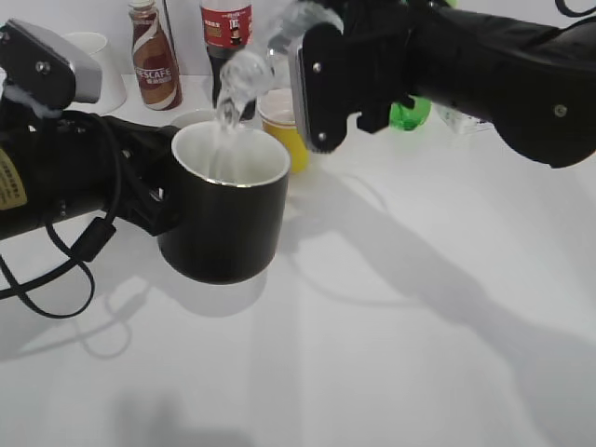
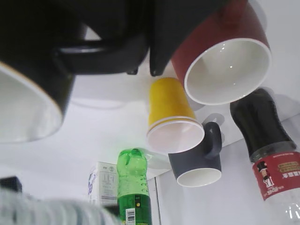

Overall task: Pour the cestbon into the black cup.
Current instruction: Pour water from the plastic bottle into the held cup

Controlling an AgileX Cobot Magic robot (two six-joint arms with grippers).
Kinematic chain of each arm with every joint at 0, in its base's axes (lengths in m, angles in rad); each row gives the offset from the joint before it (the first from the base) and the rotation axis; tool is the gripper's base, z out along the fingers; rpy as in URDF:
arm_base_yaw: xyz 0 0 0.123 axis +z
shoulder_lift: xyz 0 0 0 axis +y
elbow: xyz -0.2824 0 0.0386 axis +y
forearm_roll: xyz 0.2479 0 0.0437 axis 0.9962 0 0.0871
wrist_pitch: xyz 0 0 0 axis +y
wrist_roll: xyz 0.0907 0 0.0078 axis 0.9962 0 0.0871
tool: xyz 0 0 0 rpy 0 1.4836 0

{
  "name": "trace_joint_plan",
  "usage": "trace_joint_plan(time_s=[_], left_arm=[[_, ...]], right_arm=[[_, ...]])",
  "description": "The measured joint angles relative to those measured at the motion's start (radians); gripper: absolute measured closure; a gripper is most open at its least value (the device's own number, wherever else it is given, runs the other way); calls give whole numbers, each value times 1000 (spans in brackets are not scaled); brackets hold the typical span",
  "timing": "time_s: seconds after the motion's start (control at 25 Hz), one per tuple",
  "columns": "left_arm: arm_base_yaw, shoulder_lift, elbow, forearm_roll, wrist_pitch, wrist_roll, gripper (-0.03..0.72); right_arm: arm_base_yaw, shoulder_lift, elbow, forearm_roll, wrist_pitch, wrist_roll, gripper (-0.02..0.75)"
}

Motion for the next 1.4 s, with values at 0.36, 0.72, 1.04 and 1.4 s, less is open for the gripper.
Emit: trace_joint_plan(time_s=[0.36, 0.72, 1.04, 1.4], left_arm=[[0, 0, 0, 0, 0, 0, 654], [0, 0, 0, 0, 1, 0, 654], [0, 0, 0, -1, -32, 1, 654], [24, 0, 0, -69, -113, 44, 654]], right_arm=[[0, 0, 0, 32, -71, -60, 278], [0, 0, 0, 47, -74, -57, 267], [0, -2, 0, 51, 187, 363, 267], [-7, -21, 0, 54, 190, 1287, 267]])
